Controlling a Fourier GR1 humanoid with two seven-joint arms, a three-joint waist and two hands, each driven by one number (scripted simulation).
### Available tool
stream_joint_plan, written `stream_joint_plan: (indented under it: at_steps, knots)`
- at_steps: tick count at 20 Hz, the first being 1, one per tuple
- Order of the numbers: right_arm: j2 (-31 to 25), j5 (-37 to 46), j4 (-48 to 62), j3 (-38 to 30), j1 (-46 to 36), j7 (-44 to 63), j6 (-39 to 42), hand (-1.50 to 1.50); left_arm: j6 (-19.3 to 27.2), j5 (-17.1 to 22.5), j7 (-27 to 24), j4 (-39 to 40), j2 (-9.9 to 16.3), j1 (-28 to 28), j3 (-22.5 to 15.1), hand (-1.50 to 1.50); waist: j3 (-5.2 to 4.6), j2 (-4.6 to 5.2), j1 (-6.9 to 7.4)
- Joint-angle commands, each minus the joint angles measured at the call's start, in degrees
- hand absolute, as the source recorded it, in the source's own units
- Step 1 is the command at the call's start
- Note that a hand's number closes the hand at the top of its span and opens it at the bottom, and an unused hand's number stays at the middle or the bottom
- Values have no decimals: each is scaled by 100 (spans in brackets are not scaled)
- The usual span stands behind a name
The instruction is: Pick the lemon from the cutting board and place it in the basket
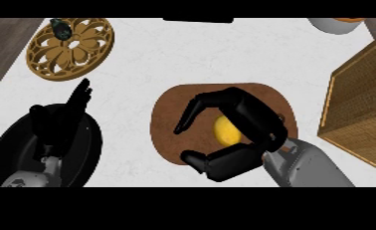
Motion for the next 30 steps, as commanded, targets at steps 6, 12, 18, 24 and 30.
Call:
stream_joint_plan:
  at_steps: [6, 12, 18, 24, 30]
  knots:
    - [-209, 2432, 114, 1012, -1049, 1105, -808, -150, -133, 155, 439, 567, -114, 755, -121, 0, -139, -96, -396]
    - [-1359, 2986, -113, 520, -2302, 2256, 1, -150, -96, 153, 442, 490, -146, 1026, -72, 0, -128, -104, -430]
    - [-2100, 2067, -198, -12, -3418, 3024, 1600, -150, -106, 93, 364, 602, -325, 807, -131, 0, -130, -44, -514]
    - [-2691, 1064, 84, 46, -3820, 3537, 3140, -150, -305, 151, 337, 507, -88, 1102, 26, 0, -131, -34, -412]
    - [-3201, 365, 233, -238, -4046, 3648, 4070, -150, -169, 3, 305, 481, -313, 1137, -101, 0, -109, -21, -472]
